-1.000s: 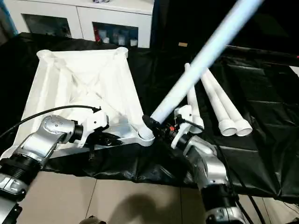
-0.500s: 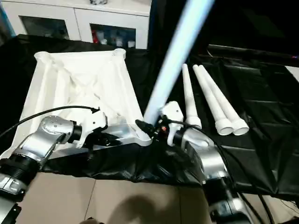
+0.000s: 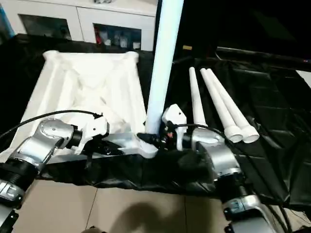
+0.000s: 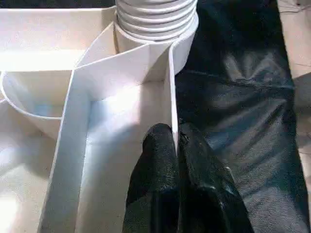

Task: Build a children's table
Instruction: Insert table leg to table base

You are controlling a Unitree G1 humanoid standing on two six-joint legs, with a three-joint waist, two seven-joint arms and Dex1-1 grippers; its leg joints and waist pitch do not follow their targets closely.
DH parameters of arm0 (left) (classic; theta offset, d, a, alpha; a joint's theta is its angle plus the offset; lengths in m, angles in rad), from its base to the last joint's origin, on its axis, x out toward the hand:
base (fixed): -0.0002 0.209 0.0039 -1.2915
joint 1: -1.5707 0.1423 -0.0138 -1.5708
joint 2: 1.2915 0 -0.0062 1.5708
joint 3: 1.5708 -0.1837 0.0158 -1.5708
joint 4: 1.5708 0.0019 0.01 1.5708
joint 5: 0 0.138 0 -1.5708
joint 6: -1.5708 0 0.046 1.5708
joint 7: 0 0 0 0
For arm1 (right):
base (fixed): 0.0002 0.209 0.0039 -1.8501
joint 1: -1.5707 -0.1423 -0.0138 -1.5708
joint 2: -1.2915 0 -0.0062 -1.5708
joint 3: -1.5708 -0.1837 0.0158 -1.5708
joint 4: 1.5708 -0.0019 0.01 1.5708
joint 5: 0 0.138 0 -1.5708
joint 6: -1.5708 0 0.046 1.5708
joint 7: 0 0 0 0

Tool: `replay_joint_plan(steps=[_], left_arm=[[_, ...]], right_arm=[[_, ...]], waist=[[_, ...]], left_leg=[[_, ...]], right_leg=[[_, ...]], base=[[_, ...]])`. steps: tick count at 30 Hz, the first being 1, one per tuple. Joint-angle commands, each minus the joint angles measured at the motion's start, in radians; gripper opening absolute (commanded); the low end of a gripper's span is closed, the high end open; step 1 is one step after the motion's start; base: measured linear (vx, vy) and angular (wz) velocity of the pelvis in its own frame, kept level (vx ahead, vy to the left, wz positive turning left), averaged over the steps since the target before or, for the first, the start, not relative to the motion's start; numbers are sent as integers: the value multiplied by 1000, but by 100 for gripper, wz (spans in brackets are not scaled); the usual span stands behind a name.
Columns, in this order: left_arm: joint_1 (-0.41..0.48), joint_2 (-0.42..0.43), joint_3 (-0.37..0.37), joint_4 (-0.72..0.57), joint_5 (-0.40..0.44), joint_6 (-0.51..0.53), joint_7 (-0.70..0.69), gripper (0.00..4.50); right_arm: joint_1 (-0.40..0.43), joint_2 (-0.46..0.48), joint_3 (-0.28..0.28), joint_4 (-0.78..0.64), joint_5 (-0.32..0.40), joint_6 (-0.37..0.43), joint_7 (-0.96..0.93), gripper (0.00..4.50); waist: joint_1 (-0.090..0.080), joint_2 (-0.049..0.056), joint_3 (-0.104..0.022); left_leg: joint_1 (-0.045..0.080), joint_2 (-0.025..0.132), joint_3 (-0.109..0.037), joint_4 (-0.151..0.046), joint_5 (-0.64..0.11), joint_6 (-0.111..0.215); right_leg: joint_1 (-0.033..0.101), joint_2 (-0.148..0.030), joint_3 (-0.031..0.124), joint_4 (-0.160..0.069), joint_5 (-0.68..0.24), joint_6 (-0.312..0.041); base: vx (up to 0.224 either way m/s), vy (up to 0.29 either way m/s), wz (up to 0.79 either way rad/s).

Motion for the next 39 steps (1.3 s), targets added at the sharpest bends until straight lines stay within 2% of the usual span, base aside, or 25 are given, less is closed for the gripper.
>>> replay_joint_plan(steps=[1,4,6,9,10,12,13,14,16,18,19,20,21,24,25,26,27,28,30,32,35,36,37,39], left_arm=[[-48,-33,-41,-52,-27,-43,-70,0],[-64,-31,-40,-33,-21,-50,-72,0],[-71,-31,-37,-21,-14,-58,-69,0],[-80,-39,-25,-4,-11,-51,-57,0],[-84,-46,-17,3,-10,-40,-39,0],[-91,-56,-7,14,-4,-32,-5,0],[-95,-60,-3,19,0,-30,12,0],[-112,-83,14,42,16,-9,98,0],[-125,-107,37,52,22,50,184,0],[-130,-135,64,46,12,108,252,0],[-129,-155,76,31,11,153,298,0],[-123,-185,90,3,18,215,372,0],[-122,-187,90,1,19,218,375,0],[-90,-239,90,-72,28,283,429,0],[-90,-239,90,-72,28,283,429,0],[-65,-273,74,-101,44,294,456,0],[-60,-281,69,-101,49,290,466,0],[-59,-284,66,-98,52,286,471,0],[-55,-283,60,-94,55,284,469,0],[-51,-278,54,-100,58,289,465,0],[-48,-271,50,-115,50,302,472,0],[-49,-267,50,-114,50,298,472,0],[-47,-264,52,-118,46,291,467,0],[-41,-265,59,-131,45,269,459,0]], right_arm=[[71,1,125,74,-44,83,60,189],[82,-10,137,53,-37,81,96,189],[81,-9,137,54,-37,77,101,189],[70,7,119,78,-42,63,79,189],[54,29,94,108,-48,48,25,189],[28,57,56,156,-57,29,-54,189],[16,69,40,176,-60,23,-89,189],[-32,107,-17,252,-68,3,-217,189],[-74,138,-58,315,-70,3,-326,189],[-103,157,-73,364,-82,0,-410,188],[-119,169,-81,397,-88,3,-466,188],[-140,187,-97,440,-90,18,-547,188],[-142,188,-99,443,-89,18,-552,188],[-167,216,-117,501,-86,24,-641,188],[-167,216,-117,501,-86,24,-641,188],[-184,248,-123,539,-92,12,-663,188],[-191,261,-127,554,-95,5,-667,188],[-197,268,-131,564,-96,0,-669,188],[-203,282,-120,574,-107,-8,-668,188],[-212,294,-116,586,-115,-8,-683,188],[-224,306,-123,605,-107,-20,-685,188],[-227,309,-127,608,-105,-27,-690,188],[-236,315,-139,617,-94,-36,-695,223],[-251,321,-153,635,-92,-51,-702,261]], waist=[[-5,18,-30],[-3,22,-28],[0,20,-28],[1,20,-30],[2,19,-29],[-1,20,-24],[-4,21,-22],[-8,18,-23],[-20,21,-21],[-29,19,-21],[-33,22,-23],[-35,26,-26],[-38,25,-26],[-39,21,-34],[-38,21,-33],[-37,14,-37],[-38,15,-37],[-40,16,-34],[-40,14,-33],[-43,16,-28],[-47,17,-26],[-46,17,-26],[-46,18,-27],[-48,18,-28]], left_leg=[[22,46,-13,-83,-171,30],[25,47,-13,-86,-194,21],[24,47,-12,-86,-188,20],[24,46,-11,-86,-171,20],[25,48,-11,-88,-175,18],[25,47,-11,-93,-213,6],[28,50,-12,-97,-251,-11],[26,50,-16,-101,-273,-28],[26,49,-20,-104,-293,-53],[17,47,-21,-105,-267,-61],[14,46,-20,-103,-245,-55],[17,47,-20,-102,-228,-52],[16,47,-18,-100,-219,-49],[10,40,-12,-87,-120,-7],[8,40,-13,-86,-100,3],[8,40,-10,-82,-67,23],[6,41,-11,-82,-58,31],[5,39,-11,-84,-61,38],[11,40,-9,-84,-90,40],[11,43,-12,-92,-147,19],[12,44,-14,-98,-204,-5],[12,44,-14,-97,-204,-5],[14,45,-13,-97,-201,-6],[14,43,-11,-95,-183,-4]], right_leg=[[20,-75,36,-75,64,-250],[18,-76,36,-78,36,-251],[19,-77,37,-78,43,-251],[20,-77,37,-77,66,-255],[20,-78,37,-79,59,-255],[14,-81,38,-86,-11,-255],[11,-83,39,-91,-83,-248],[13,-86,39,-94,-143,-240],[9,-88,39,-97,-213,-232],[14,-87,38,-96,-210,-226],[14,-86,38,-95,-174,-224],[15,-84,37,-93,-131,-233],[14,-83,37,-92,-107,-238],[25,-79,39,-80,62,-256],[26,-79,38,-79,94,-259],[29,-77,37,-73,153,-266],[29,-78,37,-72,171,-270],[29,-76,35,-75,166,-270],[26,-76,36,-79,128,-272],[23,-77,36,-87,22,-260],[18,-79,38,-96,-77,-239],[17,-79,39,-97,-81,-236],[15,-79,40,-96,-74,-234],[15,-78,42,-93,-36,-242]], base=[[0,0,0],[0,0,0],[0,0,0],[0,0,0],[0,0,0],[0,0,0],[0,0,0],[0,0,0],[0,0,0],[-26,4,-4],[0,0,0],[0,0,0],[0,0,0],[0,0,0],[0,0,0],[0,0,0],[0,0,0],[0,0,0],[0,0,0],[0,0,0],[0,0,0],[0,0,0],[0,0,0],[0,0,0]])
